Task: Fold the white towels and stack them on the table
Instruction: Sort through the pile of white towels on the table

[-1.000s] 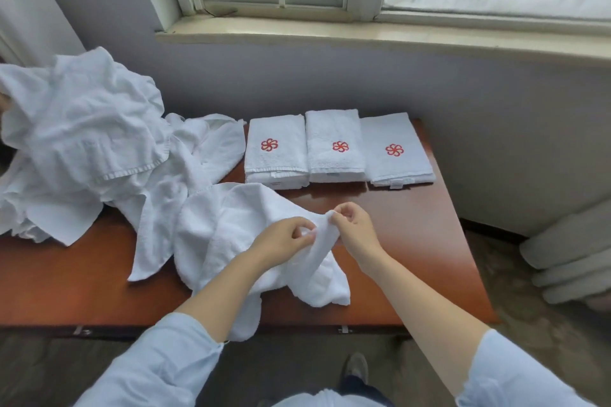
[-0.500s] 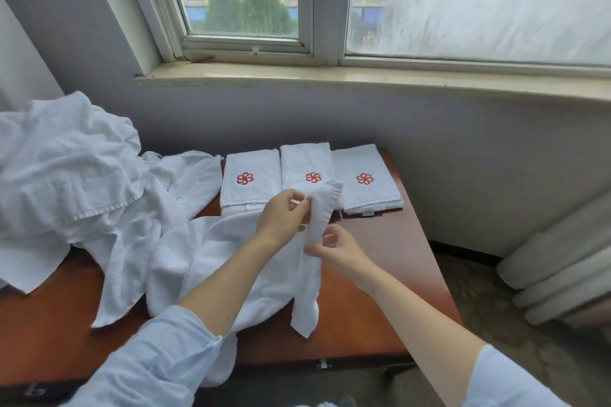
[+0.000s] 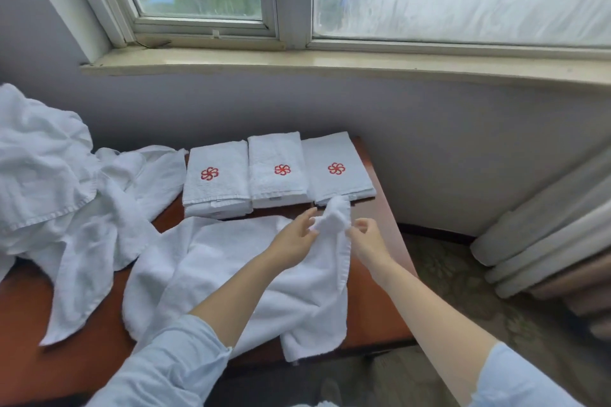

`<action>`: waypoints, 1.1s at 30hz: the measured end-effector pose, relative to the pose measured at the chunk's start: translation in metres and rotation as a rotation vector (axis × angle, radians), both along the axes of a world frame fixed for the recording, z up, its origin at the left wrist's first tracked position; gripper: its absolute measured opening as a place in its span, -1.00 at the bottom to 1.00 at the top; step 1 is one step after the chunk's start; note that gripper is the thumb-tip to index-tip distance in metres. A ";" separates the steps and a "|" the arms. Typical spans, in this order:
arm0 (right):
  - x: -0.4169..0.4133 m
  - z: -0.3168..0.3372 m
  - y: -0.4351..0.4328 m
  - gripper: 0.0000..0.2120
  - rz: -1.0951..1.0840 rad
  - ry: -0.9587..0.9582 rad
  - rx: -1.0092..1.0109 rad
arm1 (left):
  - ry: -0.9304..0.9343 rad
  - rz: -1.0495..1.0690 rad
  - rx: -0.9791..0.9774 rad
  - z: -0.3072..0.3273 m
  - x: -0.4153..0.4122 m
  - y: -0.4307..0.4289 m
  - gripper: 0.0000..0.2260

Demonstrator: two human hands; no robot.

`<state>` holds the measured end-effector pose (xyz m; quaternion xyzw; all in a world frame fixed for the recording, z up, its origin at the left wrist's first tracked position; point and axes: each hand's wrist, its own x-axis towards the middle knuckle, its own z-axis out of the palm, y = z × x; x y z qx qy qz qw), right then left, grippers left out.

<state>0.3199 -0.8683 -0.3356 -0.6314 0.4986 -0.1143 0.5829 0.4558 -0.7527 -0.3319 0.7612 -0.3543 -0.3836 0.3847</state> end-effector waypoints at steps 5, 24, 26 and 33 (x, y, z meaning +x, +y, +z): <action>-0.022 -0.033 0.011 -0.45 0.297 0.228 -0.022 | -0.097 -0.050 0.207 -0.034 -0.016 0.012 -0.66; -0.050 -0.058 0.005 -0.31 0.958 0.845 -0.575 | -0.258 -0.244 0.363 -0.073 -0.034 0.055 -0.57; -0.039 -0.052 0.008 -0.40 0.935 0.819 -0.589 | -0.277 -0.198 0.347 -0.070 -0.034 0.057 -0.59; 0.011 -0.039 0.054 -0.42 0.953 0.355 -0.430 | -0.343 0.161 0.245 -0.054 -0.012 0.088 -0.69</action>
